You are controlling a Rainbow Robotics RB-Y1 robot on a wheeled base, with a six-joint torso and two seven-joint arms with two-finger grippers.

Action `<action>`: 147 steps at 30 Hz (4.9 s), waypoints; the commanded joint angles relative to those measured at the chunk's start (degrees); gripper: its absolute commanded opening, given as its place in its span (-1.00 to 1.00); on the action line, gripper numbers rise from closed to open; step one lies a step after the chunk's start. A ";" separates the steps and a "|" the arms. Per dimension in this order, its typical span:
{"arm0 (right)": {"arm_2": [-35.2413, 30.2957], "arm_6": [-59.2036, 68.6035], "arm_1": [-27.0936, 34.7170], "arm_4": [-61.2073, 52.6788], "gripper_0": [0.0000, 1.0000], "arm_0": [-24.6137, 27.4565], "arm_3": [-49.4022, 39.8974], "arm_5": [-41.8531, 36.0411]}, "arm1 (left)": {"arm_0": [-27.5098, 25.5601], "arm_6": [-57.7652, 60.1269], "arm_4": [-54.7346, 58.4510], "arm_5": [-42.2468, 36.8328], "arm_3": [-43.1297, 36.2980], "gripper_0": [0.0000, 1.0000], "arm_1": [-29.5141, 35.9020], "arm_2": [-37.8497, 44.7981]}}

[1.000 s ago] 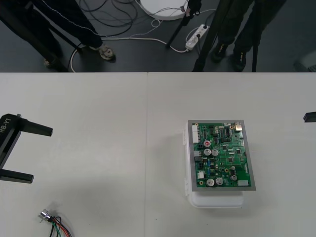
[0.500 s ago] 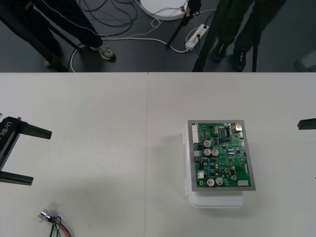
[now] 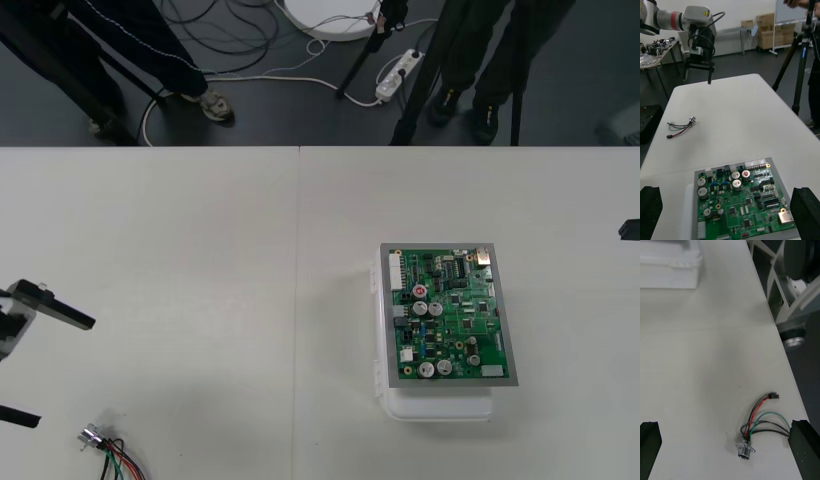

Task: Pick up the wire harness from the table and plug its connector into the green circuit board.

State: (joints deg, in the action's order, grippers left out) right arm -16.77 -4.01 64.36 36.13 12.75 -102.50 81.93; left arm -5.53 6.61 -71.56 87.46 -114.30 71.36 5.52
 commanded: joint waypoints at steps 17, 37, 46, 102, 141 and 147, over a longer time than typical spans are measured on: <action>22.57 -28.16 10.43 -16.97 1.00 0.26 9.95 -1.60 | -15.65 -2.21 -26.78 -17.14 -17.80 1.00 4.23 0.46; 47.53 -41.87 9.64 -22.95 1.00 -17.58 21.20 5.79 | -30.68 -4.68 -50.95 -37.80 -24.83 1.00 6.43 -0.68; 47.62 -44.15 9.64 -21.98 1.00 -18.64 21.99 7.63 | -30.86 -3.97 -60.18 -42.28 -24.74 1.00 7.75 -5.78; 50.35 -45.56 9.55 -24.36 1.00 -21.89 24.45 5.61 | -14.07 -0.46 -82.86 -65.83 6.46 1.00 -8.25 -37.42; 50.35 -45.21 9.29 -24.88 1.00 -21.98 25.42 5.70 | -12.58 -6.08 -82.86 -65.83 8.39 -0.99 -8.43 -38.65; 50.35 -45.21 9.29 -24.97 1.00 -22.06 25.42 5.61 | -12.49 -6.26 -82.86 -65.83 8.39 -1.00 -8.43 -38.74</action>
State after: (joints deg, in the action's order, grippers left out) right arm 33.06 -47.84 72.93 12.05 -7.82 -77.21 87.71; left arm -19.19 4.78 -154.07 24.10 -105.88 63.90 -32.10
